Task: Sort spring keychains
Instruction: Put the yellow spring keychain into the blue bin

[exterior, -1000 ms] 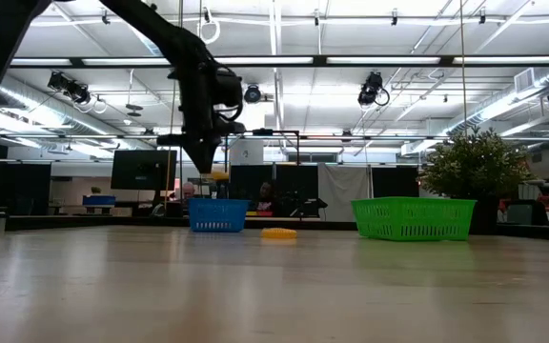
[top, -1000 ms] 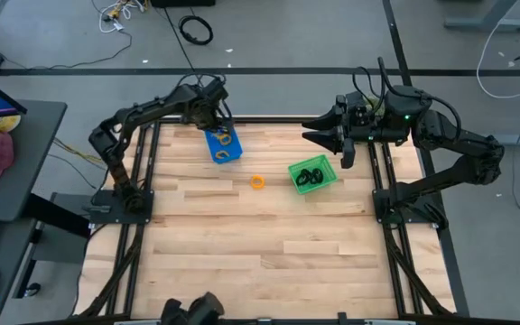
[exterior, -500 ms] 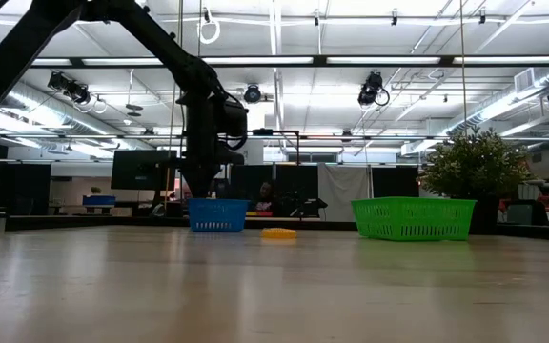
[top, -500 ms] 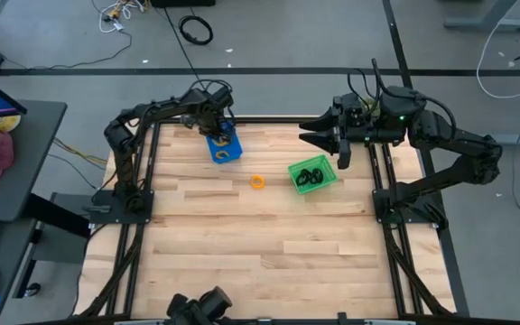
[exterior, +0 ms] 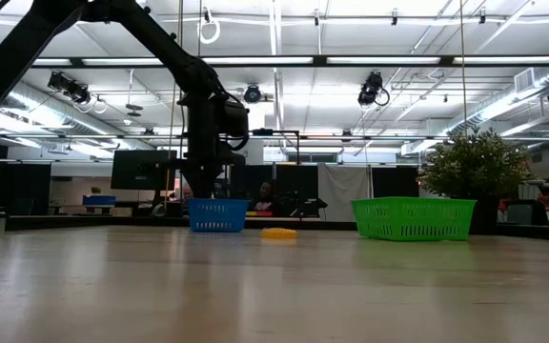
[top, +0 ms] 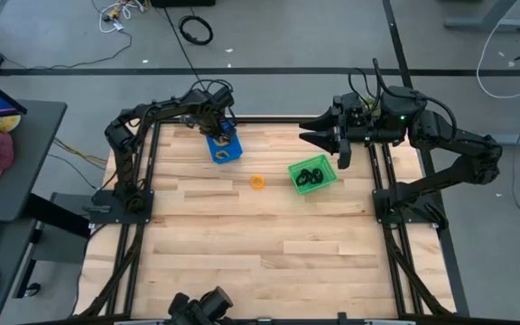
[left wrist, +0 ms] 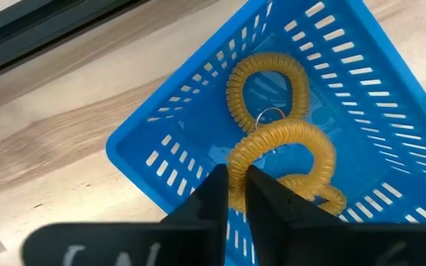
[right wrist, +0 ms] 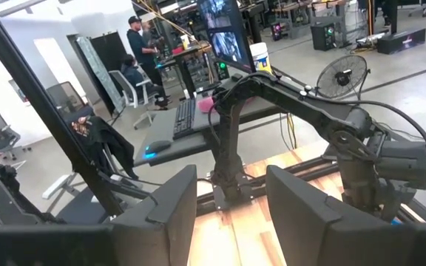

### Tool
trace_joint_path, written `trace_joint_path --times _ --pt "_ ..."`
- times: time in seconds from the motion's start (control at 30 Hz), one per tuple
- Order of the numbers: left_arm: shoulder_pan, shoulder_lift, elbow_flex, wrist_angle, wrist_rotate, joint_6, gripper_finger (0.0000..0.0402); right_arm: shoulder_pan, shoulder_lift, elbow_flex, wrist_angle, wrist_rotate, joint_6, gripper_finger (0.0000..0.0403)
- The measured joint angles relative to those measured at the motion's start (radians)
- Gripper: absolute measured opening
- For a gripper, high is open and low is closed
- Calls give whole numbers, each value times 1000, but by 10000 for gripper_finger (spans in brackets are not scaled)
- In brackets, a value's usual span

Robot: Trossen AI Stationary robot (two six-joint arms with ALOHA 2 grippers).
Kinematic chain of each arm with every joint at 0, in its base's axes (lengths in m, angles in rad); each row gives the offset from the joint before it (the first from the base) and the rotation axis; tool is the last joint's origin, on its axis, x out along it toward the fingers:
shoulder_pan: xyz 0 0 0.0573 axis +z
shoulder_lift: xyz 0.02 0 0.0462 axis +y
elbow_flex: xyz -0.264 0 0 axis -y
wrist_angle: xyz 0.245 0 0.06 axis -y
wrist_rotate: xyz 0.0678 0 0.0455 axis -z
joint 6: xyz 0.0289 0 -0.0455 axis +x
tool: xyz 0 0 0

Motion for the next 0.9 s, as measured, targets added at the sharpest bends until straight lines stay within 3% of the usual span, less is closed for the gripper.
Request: trace_joint_path --times 0.47,0.6,0.9 --pt "-7 -6 0 4 -20 44 140 0 0 0 0 0 0 164" --pt "-37 -73 0 41 -67 63 139 0 0 0 0 0 0 164" --pt "-185 -358 0 377 -82 121 104 0 0 0 -10 0 -7 164"
